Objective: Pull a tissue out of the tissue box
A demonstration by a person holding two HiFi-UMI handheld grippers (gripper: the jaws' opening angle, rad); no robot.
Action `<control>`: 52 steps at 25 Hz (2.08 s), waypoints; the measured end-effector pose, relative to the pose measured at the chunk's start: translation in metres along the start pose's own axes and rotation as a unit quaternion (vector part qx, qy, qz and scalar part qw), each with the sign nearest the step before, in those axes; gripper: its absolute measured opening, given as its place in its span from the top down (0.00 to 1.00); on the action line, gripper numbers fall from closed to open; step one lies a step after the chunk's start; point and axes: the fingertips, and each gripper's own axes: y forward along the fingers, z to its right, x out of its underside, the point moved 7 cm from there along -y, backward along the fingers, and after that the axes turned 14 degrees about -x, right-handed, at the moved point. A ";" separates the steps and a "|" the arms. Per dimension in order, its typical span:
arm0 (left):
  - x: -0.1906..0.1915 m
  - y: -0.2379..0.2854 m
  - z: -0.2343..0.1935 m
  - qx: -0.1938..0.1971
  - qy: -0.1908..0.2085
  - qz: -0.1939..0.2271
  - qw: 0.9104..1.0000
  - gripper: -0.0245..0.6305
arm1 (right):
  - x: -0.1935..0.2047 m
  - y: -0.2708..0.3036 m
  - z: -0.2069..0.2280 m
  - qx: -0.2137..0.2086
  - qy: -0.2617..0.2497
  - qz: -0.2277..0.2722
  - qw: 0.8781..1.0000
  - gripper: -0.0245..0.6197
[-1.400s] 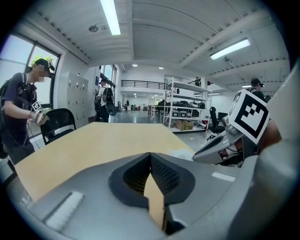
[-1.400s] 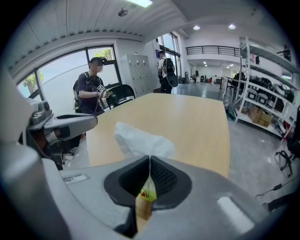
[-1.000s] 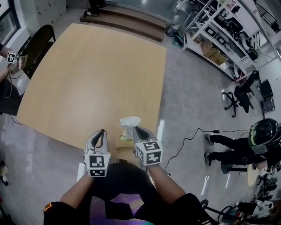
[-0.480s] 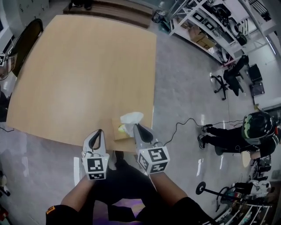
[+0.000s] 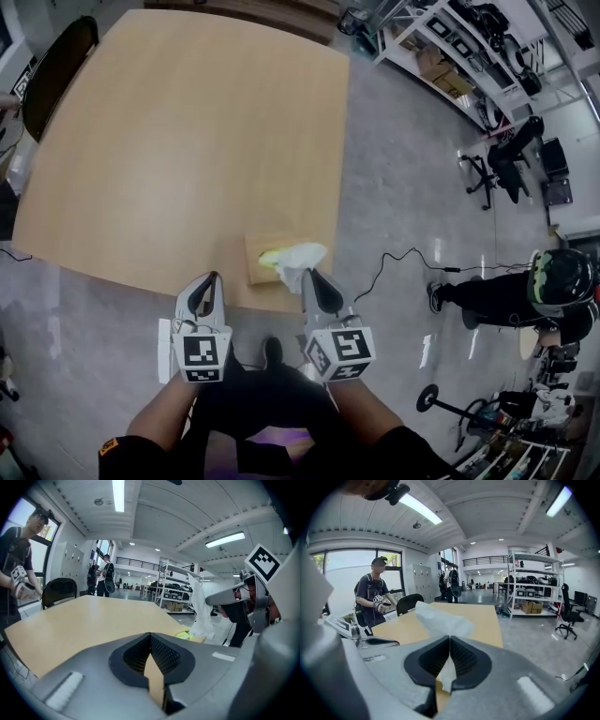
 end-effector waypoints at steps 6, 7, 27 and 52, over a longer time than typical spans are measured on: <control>-0.001 -0.028 0.053 -0.013 0.006 0.024 1.000 0.93 | 0.021 -0.041 0.013 -0.034 0.005 0.020 0.999 0.96; -0.001 -0.032 0.057 -0.021 0.008 0.028 0.999 0.93 | 0.024 -0.043 0.014 -0.044 0.004 0.026 0.999 0.96; 0.067 -0.179 0.189 -0.171 -0.012 0.023 0.985 0.93 | 0.108 -0.187 0.045 -0.181 -0.023 0.052 0.982 0.96; 0.137 -0.330 0.098 -0.097 -0.026 0.047 0.994 0.93 | 0.164 -0.277 -0.134 -0.098 -0.035 0.042 0.994 0.96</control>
